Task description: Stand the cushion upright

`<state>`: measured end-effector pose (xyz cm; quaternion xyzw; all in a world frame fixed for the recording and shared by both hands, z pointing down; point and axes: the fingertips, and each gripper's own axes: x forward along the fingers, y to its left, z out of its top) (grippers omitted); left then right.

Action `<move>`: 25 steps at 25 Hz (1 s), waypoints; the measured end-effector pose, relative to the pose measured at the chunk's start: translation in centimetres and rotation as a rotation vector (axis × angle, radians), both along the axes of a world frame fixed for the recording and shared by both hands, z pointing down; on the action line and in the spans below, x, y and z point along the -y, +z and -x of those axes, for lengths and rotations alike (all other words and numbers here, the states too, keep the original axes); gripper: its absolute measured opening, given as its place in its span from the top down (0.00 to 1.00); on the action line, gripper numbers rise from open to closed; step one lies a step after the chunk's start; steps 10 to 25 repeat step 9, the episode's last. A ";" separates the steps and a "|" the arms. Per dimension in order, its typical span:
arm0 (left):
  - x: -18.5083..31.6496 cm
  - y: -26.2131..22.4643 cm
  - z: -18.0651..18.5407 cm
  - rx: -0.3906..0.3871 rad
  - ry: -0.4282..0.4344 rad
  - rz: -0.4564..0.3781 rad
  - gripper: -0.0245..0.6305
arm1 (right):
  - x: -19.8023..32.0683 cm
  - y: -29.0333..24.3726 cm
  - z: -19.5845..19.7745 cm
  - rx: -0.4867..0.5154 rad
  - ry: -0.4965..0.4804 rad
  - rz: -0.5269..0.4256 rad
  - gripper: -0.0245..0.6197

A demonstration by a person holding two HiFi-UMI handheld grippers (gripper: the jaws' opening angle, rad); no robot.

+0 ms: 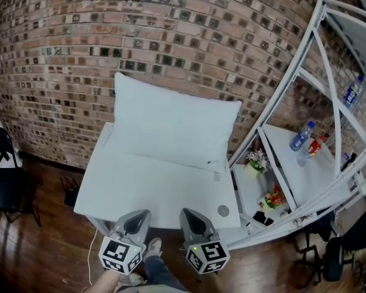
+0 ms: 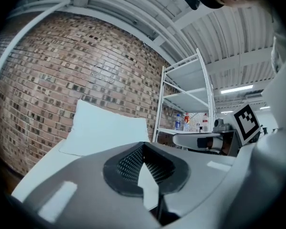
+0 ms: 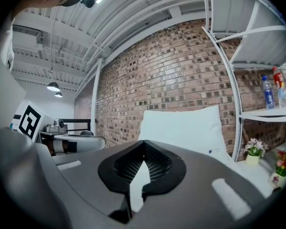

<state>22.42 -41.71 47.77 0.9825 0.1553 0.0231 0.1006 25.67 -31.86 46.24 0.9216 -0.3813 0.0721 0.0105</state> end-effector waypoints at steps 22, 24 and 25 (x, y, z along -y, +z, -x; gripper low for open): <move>-0.8 0.8 -0.4 0.013 0.014 0.004 0.96 | -0.7 0.7 -0.4 0.009 0.003 -0.009 0.96; -0.8 0.8 -0.4 0.013 0.014 0.004 0.96 | -0.7 0.7 -0.4 0.009 0.003 -0.009 0.96; -0.8 0.8 -0.4 0.013 0.014 0.004 0.96 | -0.7 0.7 -0.4 0.009 0.003 -0.009 0.96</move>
